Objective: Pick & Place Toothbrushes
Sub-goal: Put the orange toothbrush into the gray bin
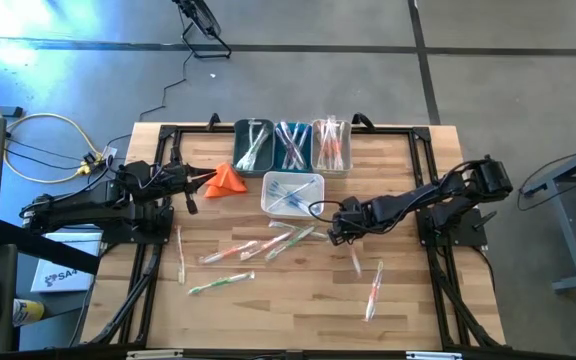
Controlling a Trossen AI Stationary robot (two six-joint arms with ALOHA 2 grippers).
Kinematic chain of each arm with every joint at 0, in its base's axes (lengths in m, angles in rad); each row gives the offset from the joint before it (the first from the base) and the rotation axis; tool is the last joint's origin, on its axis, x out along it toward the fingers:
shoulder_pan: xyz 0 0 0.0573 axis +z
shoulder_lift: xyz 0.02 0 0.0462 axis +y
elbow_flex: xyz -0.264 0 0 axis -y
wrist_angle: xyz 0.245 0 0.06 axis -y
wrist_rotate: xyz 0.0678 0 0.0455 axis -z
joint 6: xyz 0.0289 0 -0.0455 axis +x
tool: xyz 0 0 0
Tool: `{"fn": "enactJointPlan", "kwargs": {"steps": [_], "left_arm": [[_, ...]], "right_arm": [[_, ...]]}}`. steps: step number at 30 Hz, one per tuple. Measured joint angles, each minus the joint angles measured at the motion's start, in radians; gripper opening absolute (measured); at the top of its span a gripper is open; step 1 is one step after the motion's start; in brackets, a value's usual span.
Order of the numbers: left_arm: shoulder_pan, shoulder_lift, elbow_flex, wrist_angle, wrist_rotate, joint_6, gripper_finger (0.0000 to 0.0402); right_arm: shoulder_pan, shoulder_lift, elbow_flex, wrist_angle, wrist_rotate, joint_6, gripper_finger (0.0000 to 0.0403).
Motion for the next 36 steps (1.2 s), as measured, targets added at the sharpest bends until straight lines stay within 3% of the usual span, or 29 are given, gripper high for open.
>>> {"fn": "enactJointPlan", "kwargs": {"steps": [9, 20, 36], "left_arm": [[0.000, 0.000, 0.000, 0.000, 0.000, 0.000, 0.0023], [0.000, 0.000, 0.000, 0.000, 0.000, 0.000, 0.0023], [0.000, 0.000, 0.000, 0.000, 0.000, 0.000, 0.0023]], "right_arm": [[0.000, 0.000, 0.000, 0.000, 0.000, -0.008, 0.0008], [0.000, 0.000, 0.030, 0.004, -0.020, -0.042, 0.0003], [0.002, -0.073, 0.295, -0.139, -0.044, -0.303, 0.0003]]}}
